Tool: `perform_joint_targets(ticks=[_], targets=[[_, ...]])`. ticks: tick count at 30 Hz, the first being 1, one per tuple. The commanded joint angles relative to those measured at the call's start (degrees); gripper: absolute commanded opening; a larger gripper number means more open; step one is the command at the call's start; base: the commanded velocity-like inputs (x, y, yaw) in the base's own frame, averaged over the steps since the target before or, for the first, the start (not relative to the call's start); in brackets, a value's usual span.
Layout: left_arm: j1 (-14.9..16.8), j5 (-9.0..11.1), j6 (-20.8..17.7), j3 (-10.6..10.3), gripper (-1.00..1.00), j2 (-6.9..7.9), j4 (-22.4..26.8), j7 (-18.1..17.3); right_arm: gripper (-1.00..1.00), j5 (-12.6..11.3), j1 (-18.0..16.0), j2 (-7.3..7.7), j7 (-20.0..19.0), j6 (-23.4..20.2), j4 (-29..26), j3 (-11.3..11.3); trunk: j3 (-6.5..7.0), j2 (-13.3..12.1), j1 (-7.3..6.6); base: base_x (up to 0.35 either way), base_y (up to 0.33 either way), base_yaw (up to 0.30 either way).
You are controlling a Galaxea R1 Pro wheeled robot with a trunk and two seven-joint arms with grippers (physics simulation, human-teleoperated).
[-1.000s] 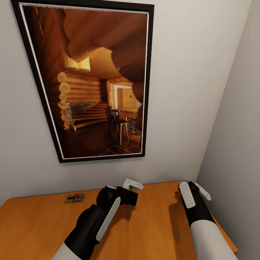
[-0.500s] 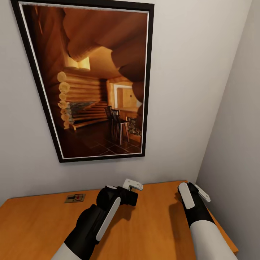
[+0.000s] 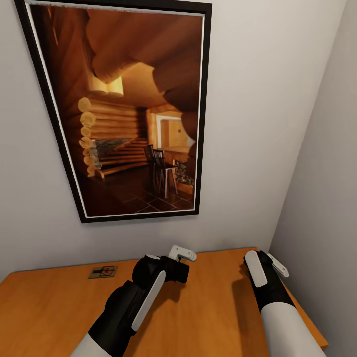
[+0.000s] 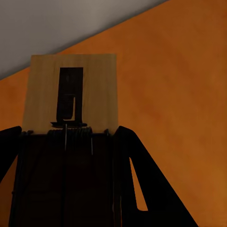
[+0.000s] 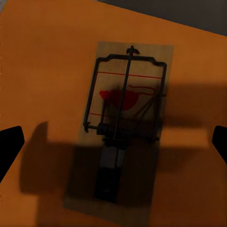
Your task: Take the four mousetraps from the cabinet in the bathroom and place them on the bathroom floor. Make sure all four end up on the same floor surface, and ensure that at least two of them are either under or directly next to the same bathroom sink.
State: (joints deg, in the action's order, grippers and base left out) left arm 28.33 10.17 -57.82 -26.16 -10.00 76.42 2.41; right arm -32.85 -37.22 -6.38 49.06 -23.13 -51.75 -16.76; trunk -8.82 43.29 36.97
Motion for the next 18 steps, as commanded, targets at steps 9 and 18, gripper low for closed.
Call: perform_joint_targets(ticks=[9,18], targets=[[0.1,0.2,-0.2,0.0,-1.00,0.00,0.0,0.2,1.00,-0.1,0.0,-0.04,-0.1,-0.4,-0.1,-0.1,-0.10,0.1,0.02,0.000,0.000,0.000],[0.1,0.2,-0.3,0.0,-1.00,0.00,0.0,0.2,1.00,-0.1,0.0,-0.04,-0.1,-0.4,-0.1,-0.1,-0.10,0.1,0.02,0.000,0.000,0.000]])
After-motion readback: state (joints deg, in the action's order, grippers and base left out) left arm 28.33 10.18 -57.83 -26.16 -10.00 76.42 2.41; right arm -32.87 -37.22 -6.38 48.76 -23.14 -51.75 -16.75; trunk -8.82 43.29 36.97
